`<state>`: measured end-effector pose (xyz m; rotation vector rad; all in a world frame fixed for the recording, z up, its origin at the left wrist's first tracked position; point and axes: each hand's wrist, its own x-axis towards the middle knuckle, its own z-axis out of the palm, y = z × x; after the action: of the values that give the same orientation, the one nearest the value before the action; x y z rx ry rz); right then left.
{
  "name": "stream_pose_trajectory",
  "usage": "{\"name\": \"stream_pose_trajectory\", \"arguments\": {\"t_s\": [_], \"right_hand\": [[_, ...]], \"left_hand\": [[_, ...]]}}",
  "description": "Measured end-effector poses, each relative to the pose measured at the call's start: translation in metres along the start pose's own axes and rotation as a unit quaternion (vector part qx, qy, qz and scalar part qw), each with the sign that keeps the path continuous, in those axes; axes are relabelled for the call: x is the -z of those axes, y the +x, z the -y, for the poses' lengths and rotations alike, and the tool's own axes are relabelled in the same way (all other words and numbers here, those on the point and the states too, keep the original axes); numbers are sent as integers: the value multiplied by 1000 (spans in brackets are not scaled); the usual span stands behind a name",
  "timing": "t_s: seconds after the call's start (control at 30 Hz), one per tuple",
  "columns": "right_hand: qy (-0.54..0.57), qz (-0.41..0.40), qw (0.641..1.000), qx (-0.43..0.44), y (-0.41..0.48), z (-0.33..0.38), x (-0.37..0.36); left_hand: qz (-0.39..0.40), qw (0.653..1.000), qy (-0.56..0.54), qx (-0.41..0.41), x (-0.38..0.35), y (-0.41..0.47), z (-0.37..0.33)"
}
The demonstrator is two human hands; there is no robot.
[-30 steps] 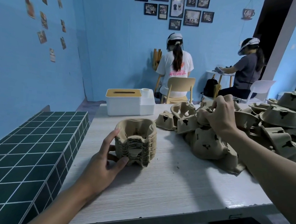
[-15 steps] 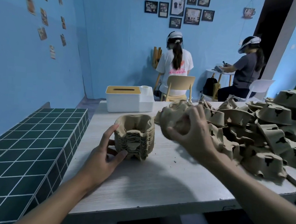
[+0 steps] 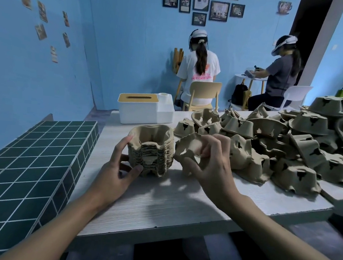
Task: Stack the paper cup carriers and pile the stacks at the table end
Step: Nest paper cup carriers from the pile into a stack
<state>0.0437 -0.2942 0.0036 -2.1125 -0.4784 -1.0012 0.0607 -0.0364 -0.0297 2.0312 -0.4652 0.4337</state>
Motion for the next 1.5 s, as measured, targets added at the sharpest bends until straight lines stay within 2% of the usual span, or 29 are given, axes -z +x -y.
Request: {"name": "stream_pose_trajectory", "arguments": {"t_s": [0.1,0.2,0.37,0.47,0.63,0.77,0.87,1.03,1.17,1.3,1.37,1.5], "right_hand": [[12,16,998,-64,4,9,2],[-52,71,989,-115,8,10,4],[-77,128,978,-146,21,7,22],[-56,112,982,-140,29,10,36],[-7,-16,996,-87,37,20,39],[22,-24,999,-13,43,30,21],[50,-25,998,32,49,41,0],[107,56,991,49,50,45,-30],[74,97,991,51,43,42,-31],[50,103,993,-6,37,42,-26],[51,134,989,-39,36,40,-27],[51,177,982,-44,34,34,-28]], "left_hand": [[2,1000,0,0,0,0,0],[2,1000,-9,1,-1,1,2],[3,1000,-13,3,-1,1,3],[7,1000,-15,6,-1,1,2],[6,1000,-16,6,-1,0,3],[7,1000,26,0,0,3,6],[14,1000,18,-8,1,2,4],[10,1000,18,13,0,1,1],[1,999,12,42,0,1,0],[2,999,-3,43,0,1,0],[1,999,-17,45,1,-1,-1],[-5,999,-17,36,0,-2,-6]]}}
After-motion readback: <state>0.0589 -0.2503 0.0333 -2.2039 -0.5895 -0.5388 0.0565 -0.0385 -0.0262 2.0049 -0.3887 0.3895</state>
